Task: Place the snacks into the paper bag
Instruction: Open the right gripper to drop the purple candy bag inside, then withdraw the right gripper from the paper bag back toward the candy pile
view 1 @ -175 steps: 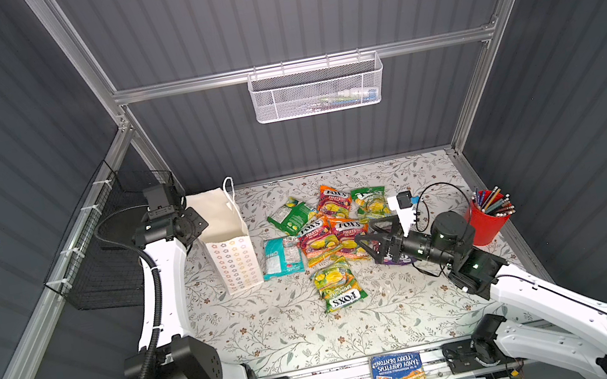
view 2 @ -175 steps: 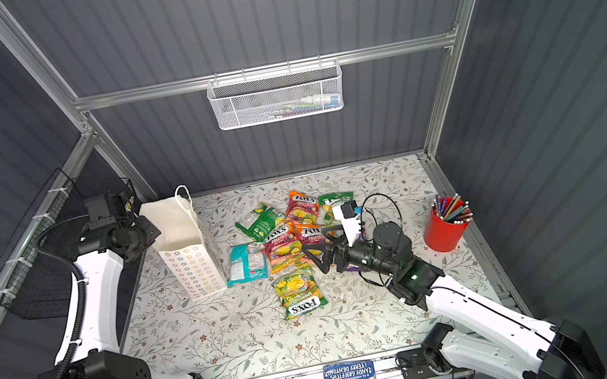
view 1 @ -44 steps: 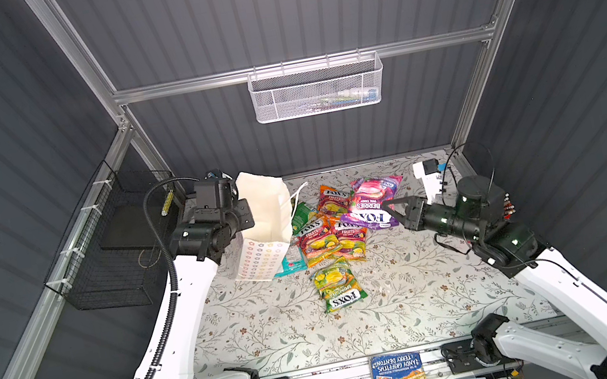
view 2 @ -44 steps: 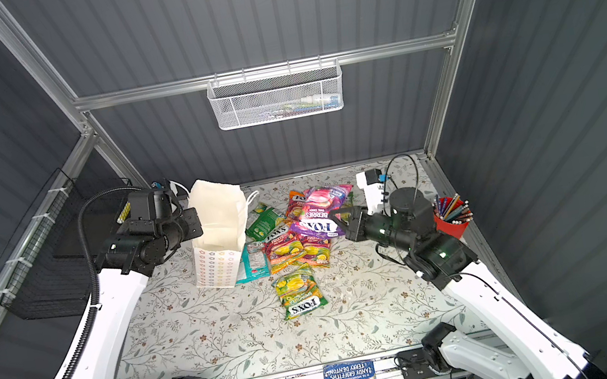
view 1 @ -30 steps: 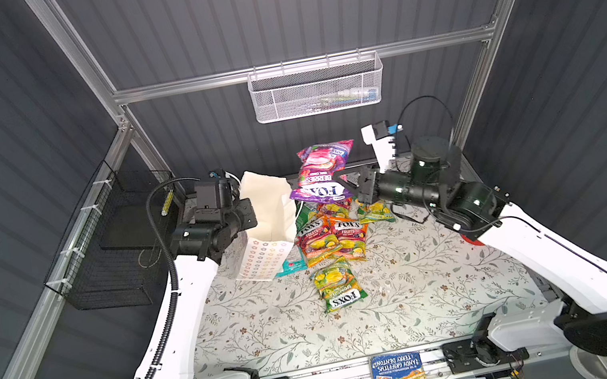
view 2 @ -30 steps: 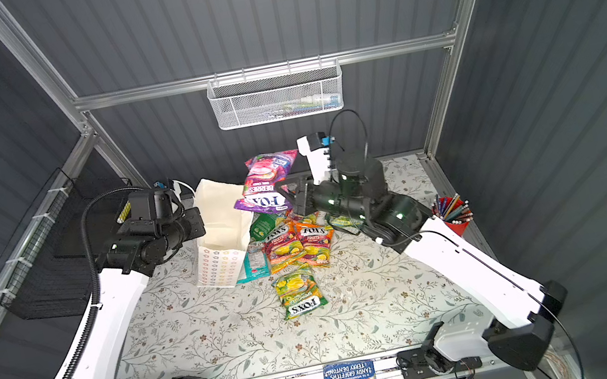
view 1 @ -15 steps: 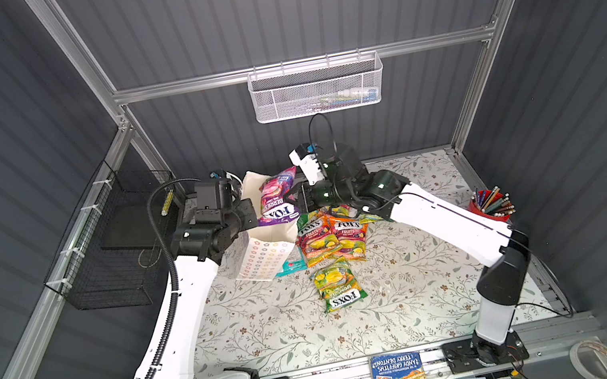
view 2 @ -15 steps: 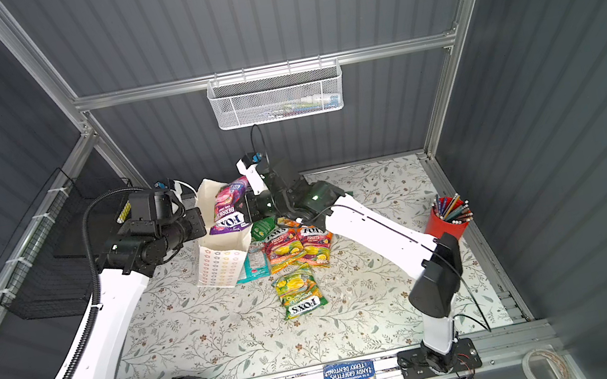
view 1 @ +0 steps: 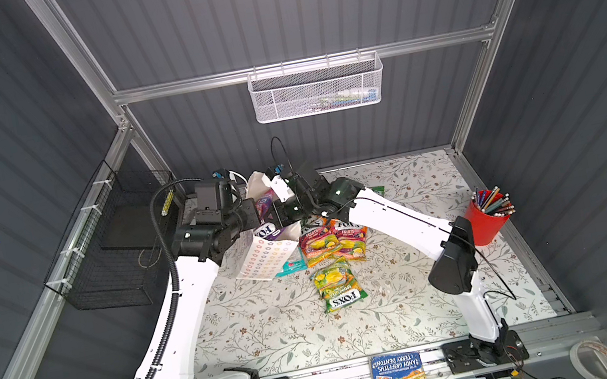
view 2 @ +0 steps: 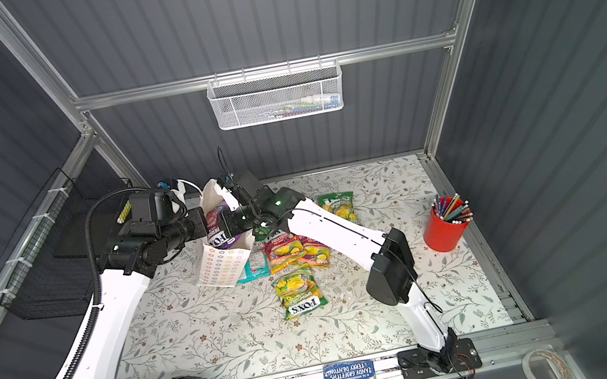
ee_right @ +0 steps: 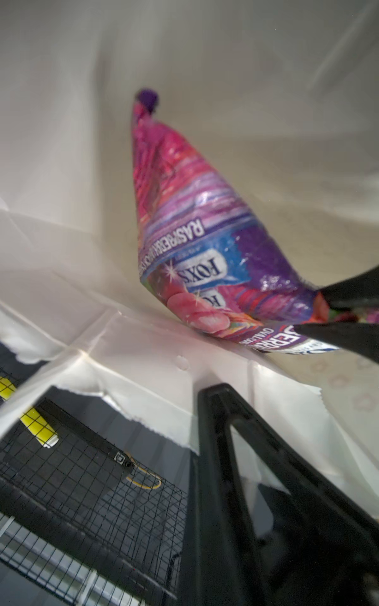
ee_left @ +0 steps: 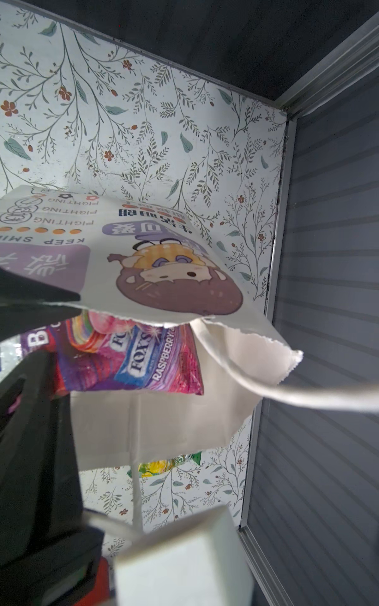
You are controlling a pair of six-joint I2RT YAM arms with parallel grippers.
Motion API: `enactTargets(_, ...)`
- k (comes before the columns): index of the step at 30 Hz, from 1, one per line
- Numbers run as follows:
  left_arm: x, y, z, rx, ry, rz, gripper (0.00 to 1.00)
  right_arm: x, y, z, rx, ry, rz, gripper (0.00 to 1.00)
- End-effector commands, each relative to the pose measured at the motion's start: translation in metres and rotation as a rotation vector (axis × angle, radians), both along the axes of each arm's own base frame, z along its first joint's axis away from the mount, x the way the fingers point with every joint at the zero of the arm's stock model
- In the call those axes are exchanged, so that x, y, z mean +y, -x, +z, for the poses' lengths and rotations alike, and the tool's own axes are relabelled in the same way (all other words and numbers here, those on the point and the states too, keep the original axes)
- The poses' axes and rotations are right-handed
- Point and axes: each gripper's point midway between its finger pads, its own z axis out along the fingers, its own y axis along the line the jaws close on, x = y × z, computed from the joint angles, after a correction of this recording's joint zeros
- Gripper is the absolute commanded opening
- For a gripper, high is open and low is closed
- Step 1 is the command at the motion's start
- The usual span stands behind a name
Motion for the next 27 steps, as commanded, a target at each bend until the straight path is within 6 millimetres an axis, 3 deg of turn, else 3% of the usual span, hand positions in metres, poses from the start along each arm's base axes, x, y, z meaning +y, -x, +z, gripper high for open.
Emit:
enactTargets(1, -0.007, 0.004, 0.005, -0.011, 0.032, -0.026, 0.0, 0.0, -0.016, 0.021, -0.096, -0.011, -0.037, 0.0)
enactTargets(5, -0.008, 0.004, 0.005, -0.012, 0.034, -0.03, 0.0, 0.006, -0.025, 0.017, -0.108, -0.005, -0.045, 0.0)
enactTargets(8, -0.007, 0.004, 0.006, -0.015, 0.031, -0.023, 0.0, 0.009, -0.031, 0.013, -0.111, 0.001, -0.048, 0.06)
enactTargets(10, -0.003, 0.003, 0.005, -0.015, 0.018, -0.005, 0.0, 0.008, -0.032, 0.015, -0.113, 0.001, -0.047, 0.24)
enactTargets(17, 0.016, 0.001, -0.003, 0.011, -0.055, 0.088, 0.0, -0.004, -0.005, 0.066, -0.156, -0.055, 0.025, 0.55)
enactTargets(27, 0.035, 0.0, -0.004, 0.016, -0.133, 0.167, 0.0, -0.038, 0.045, 0.132, -0.206, -0.121, 0.115, 0.81)
